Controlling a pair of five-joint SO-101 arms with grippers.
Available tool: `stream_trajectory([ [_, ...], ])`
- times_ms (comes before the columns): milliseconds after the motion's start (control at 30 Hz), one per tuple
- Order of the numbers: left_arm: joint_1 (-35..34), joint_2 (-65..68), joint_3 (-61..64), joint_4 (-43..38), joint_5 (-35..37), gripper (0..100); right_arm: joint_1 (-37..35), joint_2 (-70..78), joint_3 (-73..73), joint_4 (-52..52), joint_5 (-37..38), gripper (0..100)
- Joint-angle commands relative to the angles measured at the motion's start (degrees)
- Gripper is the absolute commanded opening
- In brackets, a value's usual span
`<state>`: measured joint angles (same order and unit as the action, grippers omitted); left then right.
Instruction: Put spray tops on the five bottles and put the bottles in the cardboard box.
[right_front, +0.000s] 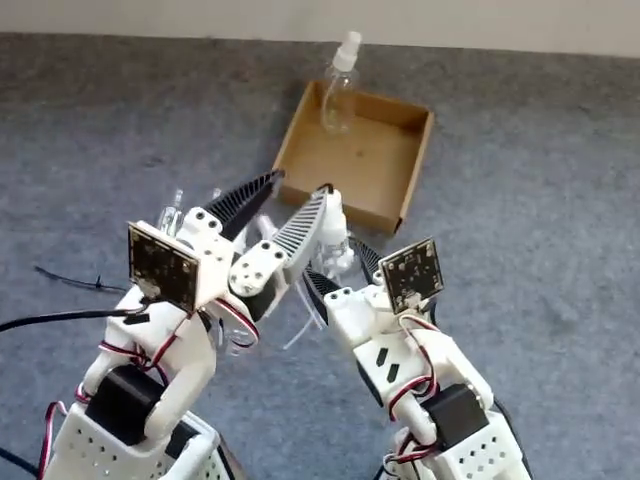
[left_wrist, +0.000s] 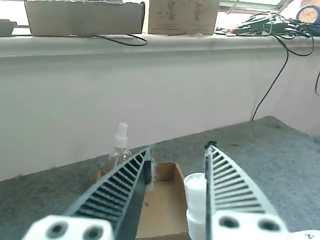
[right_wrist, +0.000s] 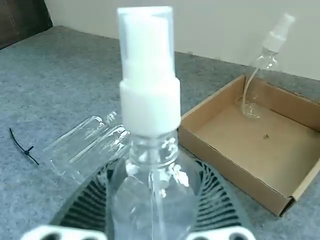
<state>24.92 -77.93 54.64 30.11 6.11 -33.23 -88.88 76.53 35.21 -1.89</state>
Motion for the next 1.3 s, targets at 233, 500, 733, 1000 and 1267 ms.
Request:
stream_trajectory([
  [233,0.6,10.5,-2.4,0.6,-1.9,17,0.9,-0.7,-0.7,-0.2,-0.4,0.5],
  [500,5.6,6.7,-2.3,5.5,-6.2,17,0.7,-0.7,-0.7,-0.2,-0.4,0.5],
  [733,3.4,6.2,-3.6,6.6,-6.4,17,0.7,-0.7,-0.7,-0.2,-0.2,0.5],
  [1000,-8.0,6.2,-9.6,6.8,-6.4,17,1.0,-0.8,-0.9,-0.1,-0.1,0.5],
  [1267,-20.0,6.2,-5.3,18.0,-6.4,17,10.1,1.6,-4.2,-10.2,-0.1,0.5],
])
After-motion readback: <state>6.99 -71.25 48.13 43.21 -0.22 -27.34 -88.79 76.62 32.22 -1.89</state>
